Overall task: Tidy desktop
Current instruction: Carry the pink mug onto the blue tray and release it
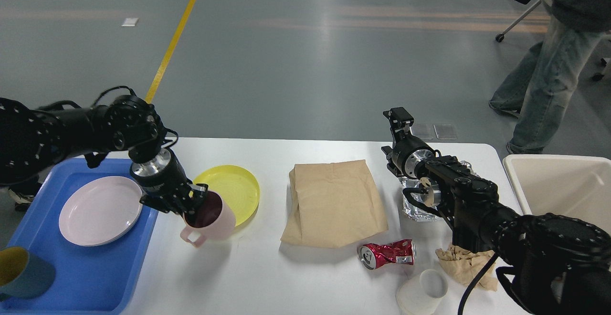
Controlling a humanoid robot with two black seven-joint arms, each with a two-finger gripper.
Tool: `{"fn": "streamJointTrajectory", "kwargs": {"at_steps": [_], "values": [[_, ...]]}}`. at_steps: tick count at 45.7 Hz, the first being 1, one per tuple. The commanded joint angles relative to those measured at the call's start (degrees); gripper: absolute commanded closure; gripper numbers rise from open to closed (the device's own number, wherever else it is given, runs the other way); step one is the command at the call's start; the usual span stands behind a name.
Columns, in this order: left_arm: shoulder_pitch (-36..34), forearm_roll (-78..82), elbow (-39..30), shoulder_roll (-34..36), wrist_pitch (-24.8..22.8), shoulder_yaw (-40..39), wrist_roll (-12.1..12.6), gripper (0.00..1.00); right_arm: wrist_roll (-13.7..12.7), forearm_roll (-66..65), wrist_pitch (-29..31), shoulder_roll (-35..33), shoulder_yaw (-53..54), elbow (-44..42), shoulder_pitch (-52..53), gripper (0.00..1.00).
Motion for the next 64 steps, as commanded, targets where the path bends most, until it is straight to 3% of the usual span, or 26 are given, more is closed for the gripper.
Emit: {"fn": "streamJointTrajectory", "kwargs": {"at_steps": [1,12,28,53,64], "values": [[-1.9,0.2,0.0,5.2,0.0,0.2,0.3,1.0,0.0,0.0,0.0,0.0,0.0,0.0,0.0,0.0],[-0.4,1.1,0.1,14.4,0.0,2.4,0.4,1.0,0.0,0.0,0.0,0.0,0.0,0.0,0.1,0.0],[4.8,0.9,0.0,20.7,0.0,7.2,-0.2,1.0,0.0,0.0,0.0,0.0,0.0,0.0,0.1,0.0],[12.8,0.1,0.9,20.9,0.0,8.1,-0.3,1.0,0.0,0.0,0.0,0.0,0.0,0.0,0.1,0.0],[13.3,0.1,0.9,20.6,0.0,7.6,-0.2,1.0,0.0,0.0,0.0,0.0,0.0,0.0,0.1,0.0]]}}
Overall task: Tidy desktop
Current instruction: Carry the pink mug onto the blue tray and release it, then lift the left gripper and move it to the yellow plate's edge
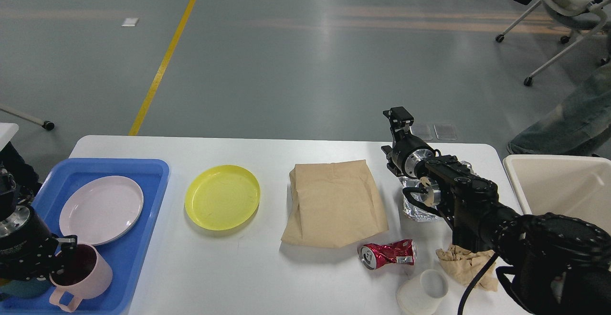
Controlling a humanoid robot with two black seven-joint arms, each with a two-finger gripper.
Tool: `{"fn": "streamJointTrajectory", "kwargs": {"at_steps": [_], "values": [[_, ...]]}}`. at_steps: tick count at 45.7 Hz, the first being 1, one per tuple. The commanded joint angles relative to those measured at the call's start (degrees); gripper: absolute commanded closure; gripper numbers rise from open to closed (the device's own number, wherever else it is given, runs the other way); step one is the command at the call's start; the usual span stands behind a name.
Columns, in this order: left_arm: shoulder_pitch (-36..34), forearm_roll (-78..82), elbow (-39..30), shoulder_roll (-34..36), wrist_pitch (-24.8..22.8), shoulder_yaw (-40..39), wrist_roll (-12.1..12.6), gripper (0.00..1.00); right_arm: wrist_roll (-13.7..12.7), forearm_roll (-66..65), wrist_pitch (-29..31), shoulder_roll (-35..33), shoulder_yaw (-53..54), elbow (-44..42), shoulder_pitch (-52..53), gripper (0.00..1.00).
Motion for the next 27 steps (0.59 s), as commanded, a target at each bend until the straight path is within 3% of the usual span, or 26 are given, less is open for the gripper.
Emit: {"fn": "streamJointTrajectory", "kwargs": {"at_steps": [1,9,18,27], "values": [[0.1,0.0,0.0,0.0,0.0,-0.1,0.0,1.0,0.0,0.0,0.0,0.0,0.0,0.0,0.0,0.0],[0.2,-0.1,0.0,-0.1,0.0,-0.1,-0.1,0.91,0.0,0.0,0.0,0.0,0.0,0.0,0.0,0.0],[0.2,-0.1,0.0,-0.2,0.0,-0.2,0.0,0.64,0.0,0.0,0.0,0.0,0.0,0.0,0.0,0.0],[0.2,0.0,0.0,-0.3,0.0,-0.2,0.0,0.44,0.0,0.0,0.0,0.0,0.0,0.0,0.0,0.0]]}}
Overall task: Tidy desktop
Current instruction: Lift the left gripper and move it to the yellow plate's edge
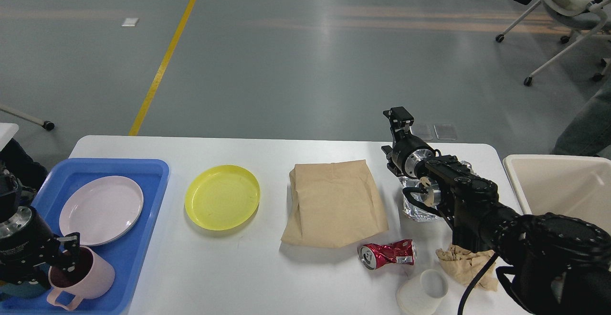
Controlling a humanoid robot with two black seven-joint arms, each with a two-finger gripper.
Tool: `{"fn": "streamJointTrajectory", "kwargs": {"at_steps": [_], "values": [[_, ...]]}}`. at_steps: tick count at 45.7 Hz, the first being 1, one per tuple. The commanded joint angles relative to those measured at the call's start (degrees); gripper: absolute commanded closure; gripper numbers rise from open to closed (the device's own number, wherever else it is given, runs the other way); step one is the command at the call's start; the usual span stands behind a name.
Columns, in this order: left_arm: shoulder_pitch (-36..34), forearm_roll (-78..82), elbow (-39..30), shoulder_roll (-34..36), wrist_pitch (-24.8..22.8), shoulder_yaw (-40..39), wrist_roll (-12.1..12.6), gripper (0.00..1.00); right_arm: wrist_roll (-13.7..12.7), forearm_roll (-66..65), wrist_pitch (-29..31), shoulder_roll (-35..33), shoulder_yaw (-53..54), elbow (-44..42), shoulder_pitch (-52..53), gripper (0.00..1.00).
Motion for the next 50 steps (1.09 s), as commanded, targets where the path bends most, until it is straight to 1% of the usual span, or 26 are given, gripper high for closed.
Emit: {"fn": "streamJointTrajectory", "kwargs": {"at_steps": [1,4,8,10,13,17,20,26,33,40,44,48,50], "values": [[-0.1,0.0,0.0,0.0,0.0,0.0,0.0,0.41,0.0,0.0,0.0,0.0,0.0,0.0,0.0,0.0],[-0.5,0.0,0.0,0.0,0.0,0.0,0.0,0.31,0.0,0.0,0.0,0.0,0.0,0.0,0.0,0.0],[-1.4,0.0,-0.2,-0.1,0.0,0.3,-0.1,0.13,0.0,0.0,0.0,0.0,0.0,0.0,0.0,0.0],[-2.8,0.0,-0.5,-0.5,0.0,1.3,-0.1,0.08,0.0,0.0,0.0,0.0,0.0,0.0,0.0,0.0],[-5.4,0.1,-1.3,-1.0,0.0,2.9,-0.1,0.06,0.0,0.0,0.0,0.0,0.0,0.0,0.0,0.0],[-9.3,-0.1,-3.1,-2.6,0.0,7.8,-0.2,0.05,0.0,0.0,0.0,0.0,0.0,0.0,0.0,0.0],[-12.6,-1.1,-3.5,-5.0,0.0,10.5,-1.0,0.05,0.0,0.0,0.0,0.0,0.0,0.0,0.0,0.0],[-17.7,-3.3,-3.7,-9.6,0.0,15.2,-4.7,0.05,0.0,0.0,-0.1,0.0,0.0,0.0,0.0,0.0],[-21.5,-4.2,-3.7,-16.1,0.0,16.1,-8.8,0.05,0.0,0.0,0.0,0.0,0.0,0.0,0.0,0.0],[-25.6,-4.3,-3.7,-23.9,0.0,17.1,-8.9,0.05,0.0,0.0,-0.1,0.0,0.0,0.0,0.0,0.0],[-26.5,-4.3,-3.8,-26.4,0.0,17.3,-8.8,0.05,0.0,0.0,0.0,0.0,0.0,0.0,0.0,0.0],[-24.4,-4.5,-3.5,-28.1,0.1,17.1,-8.6,0.05,0.0,0.0,0.0,0.0,0.0,0.0,0.0,0.0],[-21.2,-4.5,-3.2,-29.2,4.0,16.6,-8.5,0.05,0.0,0.0,0.0,0.0,0.0,0.0,0.0,0.0]]}}
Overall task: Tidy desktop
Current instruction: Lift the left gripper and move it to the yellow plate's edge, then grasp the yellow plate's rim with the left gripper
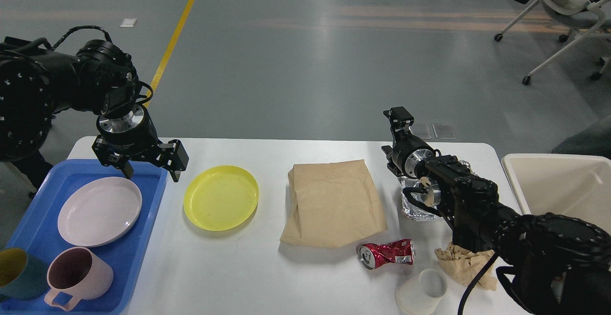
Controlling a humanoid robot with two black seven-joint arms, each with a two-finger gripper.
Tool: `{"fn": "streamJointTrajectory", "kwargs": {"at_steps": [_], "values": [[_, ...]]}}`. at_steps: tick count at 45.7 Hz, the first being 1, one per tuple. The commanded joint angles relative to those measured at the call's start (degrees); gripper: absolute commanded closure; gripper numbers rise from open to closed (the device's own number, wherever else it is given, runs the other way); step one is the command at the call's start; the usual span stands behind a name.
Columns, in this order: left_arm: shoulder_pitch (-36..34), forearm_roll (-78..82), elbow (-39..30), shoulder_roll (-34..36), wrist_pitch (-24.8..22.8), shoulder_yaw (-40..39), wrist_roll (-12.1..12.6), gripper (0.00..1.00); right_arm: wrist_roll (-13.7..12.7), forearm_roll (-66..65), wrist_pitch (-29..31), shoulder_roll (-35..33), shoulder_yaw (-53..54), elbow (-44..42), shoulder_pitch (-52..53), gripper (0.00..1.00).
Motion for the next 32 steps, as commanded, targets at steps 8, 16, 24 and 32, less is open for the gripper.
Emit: {"fn": "streamJointTrajectory", "kwargs": {"at_steps": [8,16,24,32], "values": [[12.3,-0.9,2.6,-3.7,14.7,-2.7,0.9,0.05,0.0,0.0,0.0,0.0,0.0,0.0,0.0,0.0],[17.5,-2.9,9.8,-2.8,15.3,-5.7,5.9,0.05,0.0,0.0,0.0,0.0,0.1,0.0,0.0,0.0],[21.6,-3.0,14.5,-2.0,15.5,-11.1,13.6,0.05,0.0,0.0,0.0,0.0,0.0,0.0,0.0,0.0],[26.6,-3.0,19.9,-2.8,16.1,-17.2,18.1,0.05,0.0,0.0,0.0,0.0,0.0,0.0,0.0,0.0]]}}
